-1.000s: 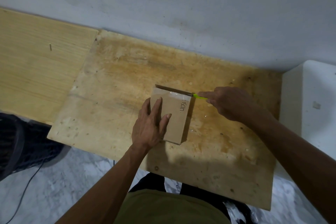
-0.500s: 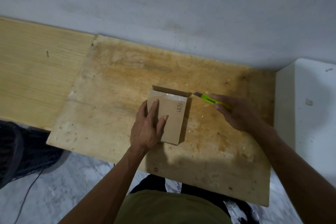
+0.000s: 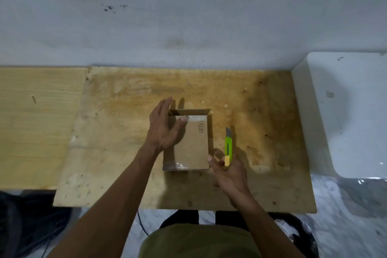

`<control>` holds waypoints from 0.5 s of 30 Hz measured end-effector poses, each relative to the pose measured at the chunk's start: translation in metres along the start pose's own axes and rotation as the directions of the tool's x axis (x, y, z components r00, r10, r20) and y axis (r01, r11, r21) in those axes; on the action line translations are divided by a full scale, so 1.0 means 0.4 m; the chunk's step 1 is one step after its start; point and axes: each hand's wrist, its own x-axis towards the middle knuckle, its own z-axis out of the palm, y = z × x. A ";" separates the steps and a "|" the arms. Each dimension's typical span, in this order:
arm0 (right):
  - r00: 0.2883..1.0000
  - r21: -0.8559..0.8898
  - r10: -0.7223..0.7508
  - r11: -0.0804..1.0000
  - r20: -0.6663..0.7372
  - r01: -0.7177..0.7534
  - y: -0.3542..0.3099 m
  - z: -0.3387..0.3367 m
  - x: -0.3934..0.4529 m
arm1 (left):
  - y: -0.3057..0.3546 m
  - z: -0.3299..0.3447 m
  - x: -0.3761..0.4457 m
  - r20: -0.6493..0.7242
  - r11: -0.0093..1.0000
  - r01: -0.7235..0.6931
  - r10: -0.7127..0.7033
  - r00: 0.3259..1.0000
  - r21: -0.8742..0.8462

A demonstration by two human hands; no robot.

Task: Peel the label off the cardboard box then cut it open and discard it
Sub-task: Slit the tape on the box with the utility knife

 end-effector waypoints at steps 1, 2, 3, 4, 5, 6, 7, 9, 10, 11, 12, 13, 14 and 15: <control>1.000 0.027 0.024 0.999 -0.012 -0.023 0.002 0.012 -0.008 | -0.003 -0.008 0.015 0.047 0.999 -0.023 0.022 0.999 0.028; 0.999 0.049 0.038 0.998 -0.019 -0.037 0.004 0.025 -0.011 | -0.007 -0.014 0.024 0.083 0.998 -0.037 0.032 0.996 0.057; 0.998 0.068 0.048 0.997 -0.030 -0.046 0.003 0.038 -0.013 | -0.011 -0.017 0.027 0.103 0.996 -0.044 0.036 0.994 0.079; 0.997 0.094 0.053 0.994 -0.053 -0.048 0.004 0.049 -0.015 | -0.014 -0.018 0.023 0.110 0.996 -0.043 0.034 0.993 0.083; 0.995 0.118 0.059 0.992 -0.076 -0.050 0.002 0.056 -0.016 | -0.014 -0.018 0.016 0.100 0.997 -0.032 0.025 0.995 0.074; 0.993 0.142 0.062 0.989 -0.104 -0.047 0.002 0.061 -0.013 | -0.012 -0.018 0.008 0.079 0.998 -0.020 0.015 0.997 0.061; 0.989 0.160 0.075 0.986 -0.130 -0.054 0.001 0.063 -0.011 | -0.010 -0.018 -0.001 0.058 0.999 -0.007 0.004 0.998 0.050; 0.982 0.190 0.088 0.980 -0.170 -0.055 -0.005 0.061 -0.002 | -0.012 -0.020 -0.024 0.022 0.999 0.030 -0.031 0.999 0.040; 0.978 0.191 0.079 0.981 -0.193 -0.042 -0.009 0.059 0.006 | -0.019 -0.019 -0.036 0.003 0.998 0.056 -0.056 0.998 0.030; 0.973 0.185 0.063 0.982 -0.221 -0.022 -0.021 0.054 0.012 | -0.027 -0.018 -0.051 -0.017 0.996 0.088 -0.087 0.996 0.014; 0.968 0.178 0.040 0.984 -0.248 0.005 -0.034 0.049 0.018 | -0.034 -0.018 -0.068 -0.042 0.993 0.115 -0.115 0.992 -0.007; 0.964 0.165 0.013 0.986 -0.265 0.032 -0.051 0.043 0.024 | -0.040 -0.017 -0.086 -0.070 0.989 0.142 -0.144 0.987 -0.034; 0.961 0.141 -0.017 0.988 -0.277 0.058 -0.069 0.036 0.030 | -0.043 -0.017 -0.107 -0.096 0.983 0.169 -0.176 0.980 -0.073; 0.958 0.108 -0.043 0.991 -0.282 0.077 -0.089 0.028 0.036 | -0.041 -0.017 -0.130 -0.115 0.972 0.203 -0.217 0.969 -0.120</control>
